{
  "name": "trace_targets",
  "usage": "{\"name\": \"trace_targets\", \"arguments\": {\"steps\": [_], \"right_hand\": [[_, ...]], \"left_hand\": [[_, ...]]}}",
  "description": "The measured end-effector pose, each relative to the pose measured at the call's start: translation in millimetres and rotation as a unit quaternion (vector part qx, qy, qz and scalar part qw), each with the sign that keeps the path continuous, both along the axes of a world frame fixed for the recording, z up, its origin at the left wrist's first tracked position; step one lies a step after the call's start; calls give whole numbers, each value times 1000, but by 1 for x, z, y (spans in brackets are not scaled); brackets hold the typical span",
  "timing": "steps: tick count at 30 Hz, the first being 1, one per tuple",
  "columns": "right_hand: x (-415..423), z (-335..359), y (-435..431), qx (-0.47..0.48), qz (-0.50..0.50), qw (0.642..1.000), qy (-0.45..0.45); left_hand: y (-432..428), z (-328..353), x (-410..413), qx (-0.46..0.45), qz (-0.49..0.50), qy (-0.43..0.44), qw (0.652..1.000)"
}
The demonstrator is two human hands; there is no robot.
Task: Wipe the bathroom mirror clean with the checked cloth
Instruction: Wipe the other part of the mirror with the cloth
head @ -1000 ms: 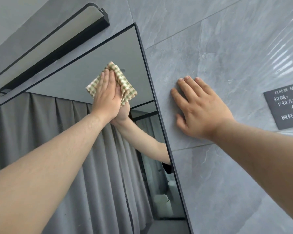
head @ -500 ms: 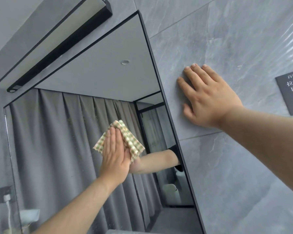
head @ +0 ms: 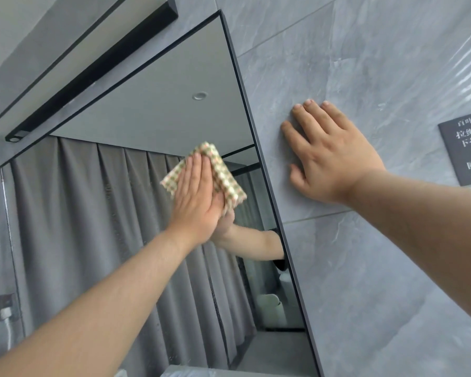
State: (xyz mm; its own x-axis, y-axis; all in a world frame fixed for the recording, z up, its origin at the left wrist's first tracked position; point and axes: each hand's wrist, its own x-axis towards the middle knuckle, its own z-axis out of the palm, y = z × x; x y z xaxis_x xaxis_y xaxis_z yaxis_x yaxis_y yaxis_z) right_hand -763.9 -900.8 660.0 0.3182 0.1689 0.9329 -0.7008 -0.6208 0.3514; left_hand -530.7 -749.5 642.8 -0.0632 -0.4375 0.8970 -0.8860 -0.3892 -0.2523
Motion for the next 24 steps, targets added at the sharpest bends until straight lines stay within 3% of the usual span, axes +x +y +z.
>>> {"name": "trace_targets", "arguments": {"steps": [6,11,16,24], "right_hand": [[0,-1,0,0,4,1000,-2],[0,-1,0,-2,5,1000,-5],[1,-1,0,-5,11,1000,-7],[-1,-1,2,7,10,1000,1]], "left_hand": [[-17,120,-28,-44,5,65,997],[-18,146,-37,-55,2,84,995],[-20,97,-34,-40,5,24,999],[-11,-64,-21,28,-7,-44,999]]}}
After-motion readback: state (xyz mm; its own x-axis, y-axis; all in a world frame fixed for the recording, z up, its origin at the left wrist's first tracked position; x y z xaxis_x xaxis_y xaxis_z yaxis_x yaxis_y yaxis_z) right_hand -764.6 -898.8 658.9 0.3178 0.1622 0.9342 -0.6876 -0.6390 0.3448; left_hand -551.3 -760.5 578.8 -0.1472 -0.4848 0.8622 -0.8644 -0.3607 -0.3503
